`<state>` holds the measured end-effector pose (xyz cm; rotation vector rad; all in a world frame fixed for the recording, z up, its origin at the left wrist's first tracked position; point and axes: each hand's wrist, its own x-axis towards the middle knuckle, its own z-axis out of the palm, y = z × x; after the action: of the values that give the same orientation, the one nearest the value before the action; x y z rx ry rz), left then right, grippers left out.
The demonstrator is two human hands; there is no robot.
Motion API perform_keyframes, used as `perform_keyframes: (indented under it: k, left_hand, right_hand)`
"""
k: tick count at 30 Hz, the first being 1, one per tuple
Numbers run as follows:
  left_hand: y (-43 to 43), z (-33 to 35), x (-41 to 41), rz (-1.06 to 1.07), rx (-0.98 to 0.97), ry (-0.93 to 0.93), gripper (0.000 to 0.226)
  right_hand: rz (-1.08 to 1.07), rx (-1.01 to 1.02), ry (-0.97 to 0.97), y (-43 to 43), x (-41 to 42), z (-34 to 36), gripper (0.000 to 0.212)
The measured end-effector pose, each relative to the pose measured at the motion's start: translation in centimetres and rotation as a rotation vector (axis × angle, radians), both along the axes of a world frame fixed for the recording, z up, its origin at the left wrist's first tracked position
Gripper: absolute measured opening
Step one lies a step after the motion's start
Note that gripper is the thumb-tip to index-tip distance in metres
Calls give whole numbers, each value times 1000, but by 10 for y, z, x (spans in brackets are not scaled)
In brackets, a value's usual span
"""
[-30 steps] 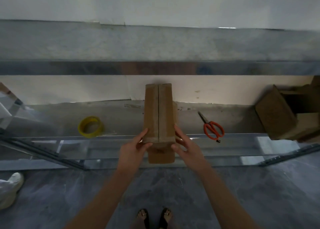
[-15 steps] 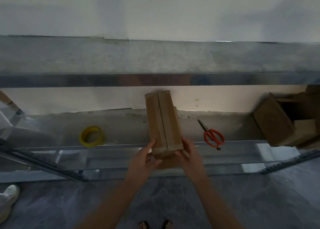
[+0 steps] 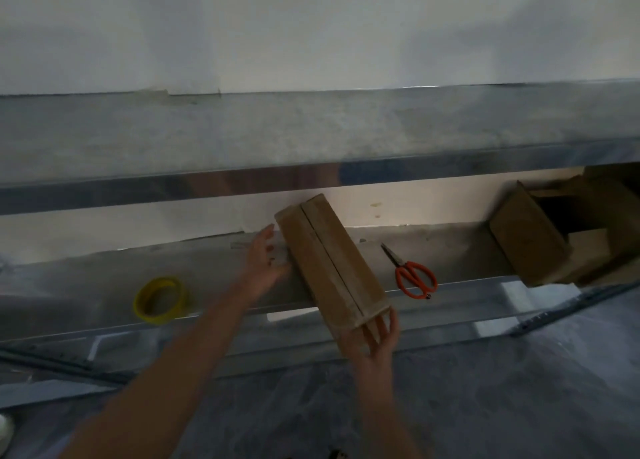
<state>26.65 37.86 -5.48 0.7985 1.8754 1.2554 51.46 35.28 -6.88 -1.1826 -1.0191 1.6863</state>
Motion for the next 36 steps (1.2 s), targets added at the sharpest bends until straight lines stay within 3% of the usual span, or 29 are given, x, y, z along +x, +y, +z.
perform_keyframes:
  k: [3,7,12,14,18,22,24,26,29,30,32,34,36]
  left_hand:
    - [20,5,-23,-142,-67,170,108]
    - [24,2,-28,-200,-39,227,92]
    - [7,-3,-20,-145,19,118,73]
    - [-3,-5,-17,-95,33,103,76]
    - [-31,-7,-17,-33,18,237,79]
    - [-62,-2,-7,97,43,50,69]
    - [-79,0,4,158,79,69,66]
    - [-95,-2,19,237,110,77,71]
    - [-108,-7,43,299,146,-27,90]
    - [-108,-9,50,297,138,-64,89]
    - [-108,-14,57,257,94,-97,75]
    - [-107,-17,53,164,48,-10,85]
    - [-102,-16,37,72,-41,127,101]
  right_hand:
    - [-41,64,5,0,-1,-8,113]
    - [-19,133,-57,4,2,-15,109]
    - [-92,138,-79,20,22,-18,80]
    - [-109,157,-140,28,29,-16,62]
    - [-48,278,-329,50,39,-8,48]
    - [-6,288,-370,64,29,0,52]
    - [-52,293,-383,68,19,3,46]
    - [32,336,-464,72,8,4,39]
    - [272,318,-604,81,-9,4,73]
    - [309,267,-588,82,-16,6,87]
    - [292,146,-368,81,-31,9,102]
    - [228,71,-181,76,-43,8,99]
    - [166,33,-132,68,-52,4,82]
